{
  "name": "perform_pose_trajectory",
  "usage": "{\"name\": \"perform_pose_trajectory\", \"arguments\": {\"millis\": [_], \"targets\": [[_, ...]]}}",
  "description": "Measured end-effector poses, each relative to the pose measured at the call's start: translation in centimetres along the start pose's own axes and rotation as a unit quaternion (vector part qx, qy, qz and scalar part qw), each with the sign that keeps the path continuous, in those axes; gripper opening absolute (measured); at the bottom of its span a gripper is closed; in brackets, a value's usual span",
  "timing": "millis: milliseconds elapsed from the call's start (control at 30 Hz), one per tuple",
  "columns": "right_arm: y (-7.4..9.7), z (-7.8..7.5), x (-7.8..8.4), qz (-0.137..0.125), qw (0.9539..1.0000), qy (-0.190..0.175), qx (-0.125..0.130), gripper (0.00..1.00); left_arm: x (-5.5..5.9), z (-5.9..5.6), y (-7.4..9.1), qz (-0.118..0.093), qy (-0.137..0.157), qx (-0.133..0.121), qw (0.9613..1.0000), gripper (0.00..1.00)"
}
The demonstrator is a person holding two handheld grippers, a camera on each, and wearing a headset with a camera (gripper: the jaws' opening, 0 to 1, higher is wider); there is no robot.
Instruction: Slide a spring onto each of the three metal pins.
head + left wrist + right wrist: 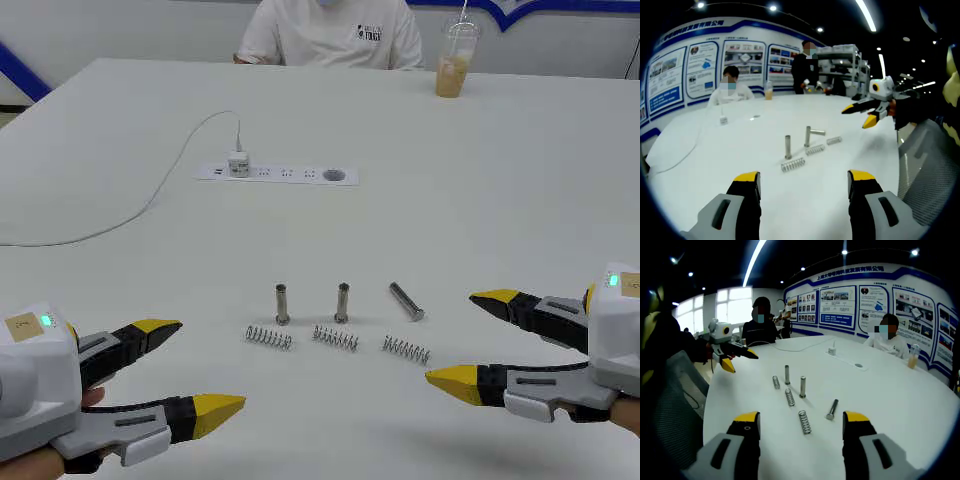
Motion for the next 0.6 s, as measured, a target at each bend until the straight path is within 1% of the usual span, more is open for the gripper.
{"name": "perform_pose_trajectory", "arguments": {"millis": [600], "targets": [[0.00,-0.03,0.01,0.001,1.0000,-0.001,0.002,0.68,0.00,0.12,0.11,0.000,0.000,-0.003,1.0000,0.72]]}}
Point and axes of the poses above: the centre of the closed fingertips' face, and the gripper's own axes: y roughly backward along the fingers, z roughly to its left, x roughly out of its underside, the point moved 9 cm from there along y, roughly backward along the fingers, and after that the axes turned 2 degrees about -z, right-handed, at the moved point
